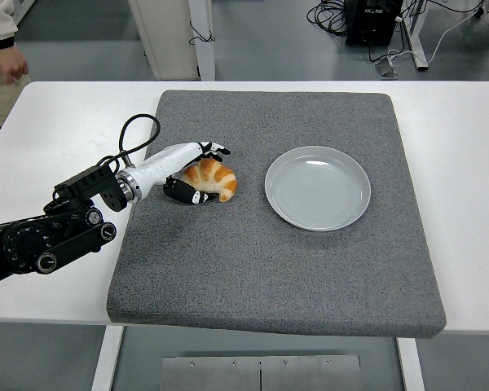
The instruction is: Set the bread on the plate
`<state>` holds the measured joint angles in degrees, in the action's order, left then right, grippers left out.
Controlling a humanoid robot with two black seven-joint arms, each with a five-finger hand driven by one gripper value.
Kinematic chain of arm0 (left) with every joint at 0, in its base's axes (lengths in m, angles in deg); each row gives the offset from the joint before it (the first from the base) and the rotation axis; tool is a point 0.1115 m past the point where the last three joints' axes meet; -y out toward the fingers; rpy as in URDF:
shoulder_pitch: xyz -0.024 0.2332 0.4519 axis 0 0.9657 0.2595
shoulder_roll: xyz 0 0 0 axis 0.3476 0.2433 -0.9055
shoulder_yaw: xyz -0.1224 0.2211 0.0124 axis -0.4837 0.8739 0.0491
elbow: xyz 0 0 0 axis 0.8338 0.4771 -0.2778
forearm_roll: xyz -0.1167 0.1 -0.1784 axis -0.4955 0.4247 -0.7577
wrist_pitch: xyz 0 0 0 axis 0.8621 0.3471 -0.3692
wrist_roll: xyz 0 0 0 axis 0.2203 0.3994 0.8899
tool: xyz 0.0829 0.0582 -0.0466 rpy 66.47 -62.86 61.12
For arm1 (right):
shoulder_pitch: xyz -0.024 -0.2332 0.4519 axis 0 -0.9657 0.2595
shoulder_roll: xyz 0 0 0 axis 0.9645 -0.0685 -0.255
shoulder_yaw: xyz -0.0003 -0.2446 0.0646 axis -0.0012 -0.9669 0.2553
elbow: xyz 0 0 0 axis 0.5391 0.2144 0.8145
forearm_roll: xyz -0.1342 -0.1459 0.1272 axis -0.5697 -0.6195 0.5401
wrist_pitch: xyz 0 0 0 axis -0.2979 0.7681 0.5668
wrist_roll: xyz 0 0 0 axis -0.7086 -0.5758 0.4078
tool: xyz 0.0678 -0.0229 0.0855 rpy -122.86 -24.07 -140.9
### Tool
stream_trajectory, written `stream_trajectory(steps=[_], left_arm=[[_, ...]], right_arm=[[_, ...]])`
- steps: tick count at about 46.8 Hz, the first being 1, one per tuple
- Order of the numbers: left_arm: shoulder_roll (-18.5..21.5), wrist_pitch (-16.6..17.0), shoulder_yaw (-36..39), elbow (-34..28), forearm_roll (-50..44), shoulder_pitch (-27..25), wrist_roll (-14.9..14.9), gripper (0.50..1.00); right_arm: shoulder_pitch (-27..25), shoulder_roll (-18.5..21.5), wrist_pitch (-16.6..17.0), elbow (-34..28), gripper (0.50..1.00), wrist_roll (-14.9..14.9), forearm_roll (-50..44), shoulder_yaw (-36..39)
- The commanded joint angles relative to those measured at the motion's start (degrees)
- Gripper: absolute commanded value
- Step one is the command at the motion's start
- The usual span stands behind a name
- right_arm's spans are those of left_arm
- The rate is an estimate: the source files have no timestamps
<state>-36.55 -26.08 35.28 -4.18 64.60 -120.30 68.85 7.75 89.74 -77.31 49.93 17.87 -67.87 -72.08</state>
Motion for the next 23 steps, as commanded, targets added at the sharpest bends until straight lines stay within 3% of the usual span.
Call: stream_trajectory(steps=[1, 23], left_arm=[[0.0, 0.0, 0.0, 0.0, 0.0, 0.0, 0.0, 0.510], [1.9, -0.5, 0.0, -0.1, 0.1, -3.3, -3.5, 0.500]], right_arm=[[0.0, 0.0, 0.0, -0.1, 1.000, 0.1, 0.0, 0.0], [0.1, 0.0, 0.0, -0.1, 1.000, 0.0, 0.0, 0.0]])
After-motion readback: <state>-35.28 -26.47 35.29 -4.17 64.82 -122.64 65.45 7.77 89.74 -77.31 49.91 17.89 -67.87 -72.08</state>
